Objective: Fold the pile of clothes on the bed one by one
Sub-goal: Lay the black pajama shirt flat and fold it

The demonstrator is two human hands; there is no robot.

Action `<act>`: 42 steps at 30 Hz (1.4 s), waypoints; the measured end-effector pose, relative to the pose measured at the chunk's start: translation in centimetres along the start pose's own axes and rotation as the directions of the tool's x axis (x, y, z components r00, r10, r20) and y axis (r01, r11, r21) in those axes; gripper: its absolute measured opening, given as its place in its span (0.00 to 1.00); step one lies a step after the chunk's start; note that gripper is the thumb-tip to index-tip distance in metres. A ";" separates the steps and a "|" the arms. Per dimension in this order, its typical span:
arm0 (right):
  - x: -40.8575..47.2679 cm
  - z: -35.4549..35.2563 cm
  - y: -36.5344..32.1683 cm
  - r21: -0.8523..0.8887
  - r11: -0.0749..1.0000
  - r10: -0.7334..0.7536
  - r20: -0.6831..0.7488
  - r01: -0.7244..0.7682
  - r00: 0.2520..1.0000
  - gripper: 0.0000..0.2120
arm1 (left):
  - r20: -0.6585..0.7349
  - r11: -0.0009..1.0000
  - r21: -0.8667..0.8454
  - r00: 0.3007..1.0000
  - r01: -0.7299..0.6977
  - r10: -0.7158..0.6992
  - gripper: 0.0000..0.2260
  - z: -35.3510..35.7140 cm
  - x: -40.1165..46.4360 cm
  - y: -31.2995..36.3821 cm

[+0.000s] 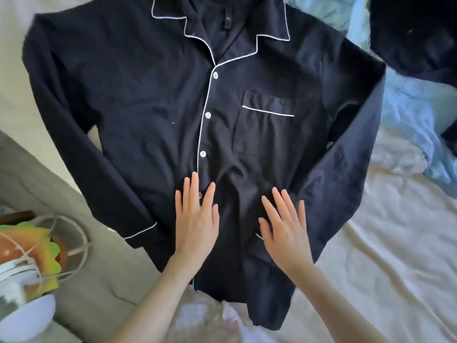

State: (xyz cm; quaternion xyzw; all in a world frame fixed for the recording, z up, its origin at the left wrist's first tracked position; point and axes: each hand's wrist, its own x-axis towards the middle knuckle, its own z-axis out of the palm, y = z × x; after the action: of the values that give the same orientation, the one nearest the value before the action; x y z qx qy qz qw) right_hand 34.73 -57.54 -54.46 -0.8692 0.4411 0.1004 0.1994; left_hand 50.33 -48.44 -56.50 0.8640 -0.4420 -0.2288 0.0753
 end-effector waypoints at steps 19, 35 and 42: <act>-13.4 2.0 9.3 0.697 0.507 0.367 0.357 -0.507 0.859 0.08 | 0.110 0.948 -0.112 0.952 0.297 -0.285 0.14 11.3 -18.1 14.0; -10.2 -3.2 13.6 0.707 0.236 0.359 0.574 -0.667 0.736 0.03 | -0.005 0.944 -0.317 0.995 -0.092 0.095 0.06 8.6 -19.8 21.3; -11.2 -3.6 19.3 0.693 0.356 0.474 0.444 -0.627 0.760 0.06 | 0.246 0.953 -0.254 0.942 -0.164 0.228 0.15 11.4 -18.7 25.4</act>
State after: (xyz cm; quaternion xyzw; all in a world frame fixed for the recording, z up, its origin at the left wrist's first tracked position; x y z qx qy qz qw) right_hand 12.52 -61.28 -52.29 -0.4644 0.6828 0.0203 0.5636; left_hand 17.17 -47.88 -51.99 0.7612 -0.5028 -0.3863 0.1360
